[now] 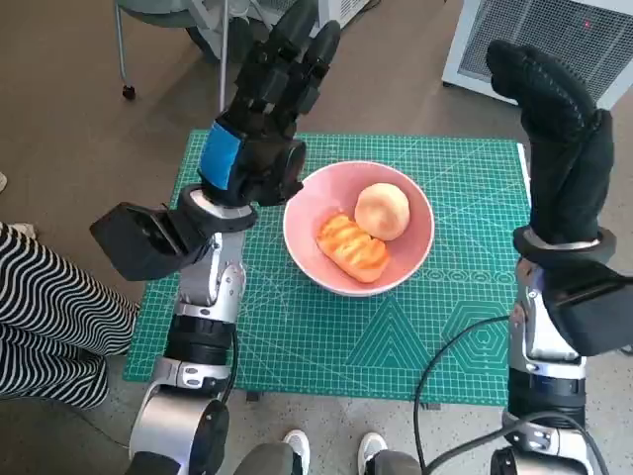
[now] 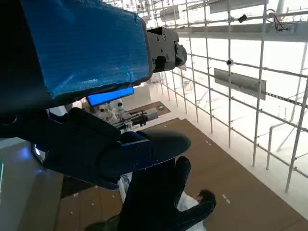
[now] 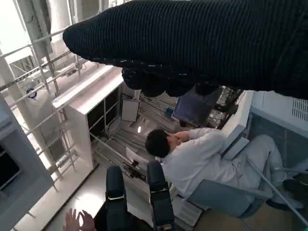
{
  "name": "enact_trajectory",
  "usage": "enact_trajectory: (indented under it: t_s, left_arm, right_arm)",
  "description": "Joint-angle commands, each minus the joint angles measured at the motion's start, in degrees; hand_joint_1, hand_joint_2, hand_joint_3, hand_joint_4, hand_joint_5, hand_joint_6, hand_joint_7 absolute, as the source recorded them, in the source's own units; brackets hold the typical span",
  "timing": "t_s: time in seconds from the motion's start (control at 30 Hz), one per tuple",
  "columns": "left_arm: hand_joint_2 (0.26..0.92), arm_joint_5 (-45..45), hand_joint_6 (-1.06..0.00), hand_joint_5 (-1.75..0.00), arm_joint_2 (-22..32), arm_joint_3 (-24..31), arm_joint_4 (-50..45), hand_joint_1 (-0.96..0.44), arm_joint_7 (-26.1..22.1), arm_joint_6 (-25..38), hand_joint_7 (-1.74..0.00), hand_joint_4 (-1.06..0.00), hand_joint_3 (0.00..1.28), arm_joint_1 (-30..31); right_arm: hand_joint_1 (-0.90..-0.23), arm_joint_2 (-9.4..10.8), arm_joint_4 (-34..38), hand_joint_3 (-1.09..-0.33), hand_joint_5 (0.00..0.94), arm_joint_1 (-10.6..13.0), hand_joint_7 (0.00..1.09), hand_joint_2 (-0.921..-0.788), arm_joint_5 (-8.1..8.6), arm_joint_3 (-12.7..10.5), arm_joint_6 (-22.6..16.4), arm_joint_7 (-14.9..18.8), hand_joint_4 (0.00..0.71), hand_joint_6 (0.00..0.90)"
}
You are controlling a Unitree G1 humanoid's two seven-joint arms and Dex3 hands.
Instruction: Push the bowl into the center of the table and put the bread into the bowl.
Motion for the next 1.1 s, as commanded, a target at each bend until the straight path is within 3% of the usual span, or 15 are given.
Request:
enact_trajectory:
  t_s: [0.03,0.6,1.1]
  left_arm:
    - [0.921,-0.4,0.0,-0.21,-0.1,-0.1,-1.1,-0.74,0.1,0.5,-0.32,-0.01,0.59,0.6]
    - [0.921,0.6,0.0,-0.23,0.7,-0.1,-1.3,-0.75,0.1,-0.4,-0.32,0.0,0.58,1.7]
    - [0.921,1.6,0.0,-0.14,2.4,0.1,0.7,-0.72,-0.5,-2.8,-0.25,0.0,0.49,3.0]
  right_arm:
    - [-0.747,0.4,0.2,-0.705,0.0,1.3,0.53,-0.921,-0.4,0.1,0.5,-0.5,0.16,-0.001]
    - [-0.749,-0.1,4.6,-0.708,0.0,-0.8,0.52,-0.921,-1.26,0.5,-1.3,-0.5,0.159,-0.001]
    - [-0.732,0.7,11.1,-0.717,0.0,-3.2,0.48,-0.921,1.93,0.3,-2.0,1.4,0.15,-0.001]
